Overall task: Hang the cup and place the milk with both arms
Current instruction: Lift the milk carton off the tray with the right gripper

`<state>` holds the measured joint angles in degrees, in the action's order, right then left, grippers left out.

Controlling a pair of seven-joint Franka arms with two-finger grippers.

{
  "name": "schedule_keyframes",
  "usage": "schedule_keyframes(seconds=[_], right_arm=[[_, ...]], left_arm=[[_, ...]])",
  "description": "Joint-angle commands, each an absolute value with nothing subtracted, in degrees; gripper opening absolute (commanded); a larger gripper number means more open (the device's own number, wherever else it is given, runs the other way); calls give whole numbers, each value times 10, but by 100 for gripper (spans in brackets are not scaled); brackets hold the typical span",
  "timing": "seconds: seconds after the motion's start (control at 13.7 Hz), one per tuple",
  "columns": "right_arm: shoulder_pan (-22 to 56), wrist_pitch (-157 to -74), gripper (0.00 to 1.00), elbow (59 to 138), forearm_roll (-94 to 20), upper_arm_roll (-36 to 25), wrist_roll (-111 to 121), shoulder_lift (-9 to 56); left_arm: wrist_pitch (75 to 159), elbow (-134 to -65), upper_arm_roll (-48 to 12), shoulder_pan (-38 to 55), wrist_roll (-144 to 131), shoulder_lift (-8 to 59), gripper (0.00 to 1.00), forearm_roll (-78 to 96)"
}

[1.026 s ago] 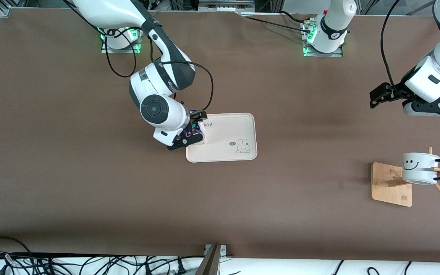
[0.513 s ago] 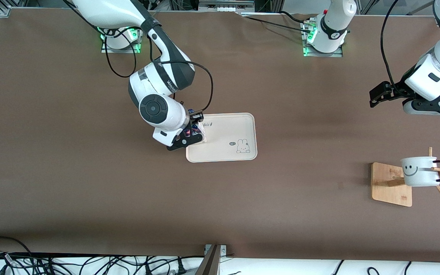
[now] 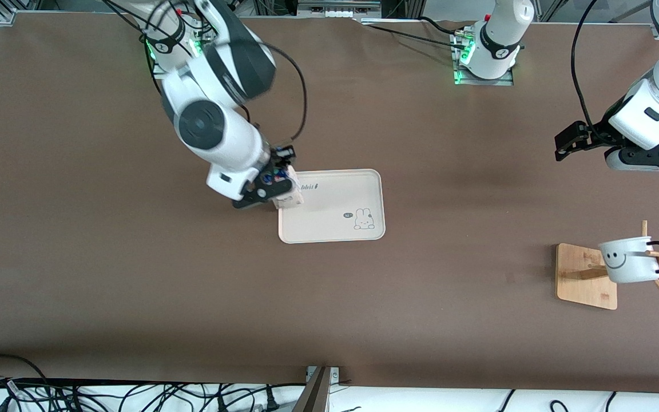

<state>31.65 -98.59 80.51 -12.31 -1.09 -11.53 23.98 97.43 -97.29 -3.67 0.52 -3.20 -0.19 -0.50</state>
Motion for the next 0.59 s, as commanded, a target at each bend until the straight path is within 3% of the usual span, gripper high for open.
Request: schedule_keyframes(seconds=[0.0, 0.29, 0.51], right_arm=[[317, -952, 46, 819, -110, -88, -120, 173], [316, -916, 46, 820, -116, -231, -79, 164], [282, -897, 46, 823, -117, -270, -2, 183]], left_arm=[[961, -962, -39, 4, -24, -2, 100, -21], [949, -962, -39, 4, -24, -3, 100, -21], [950, -962, -40, 4, -25, -2, 100, -20]])
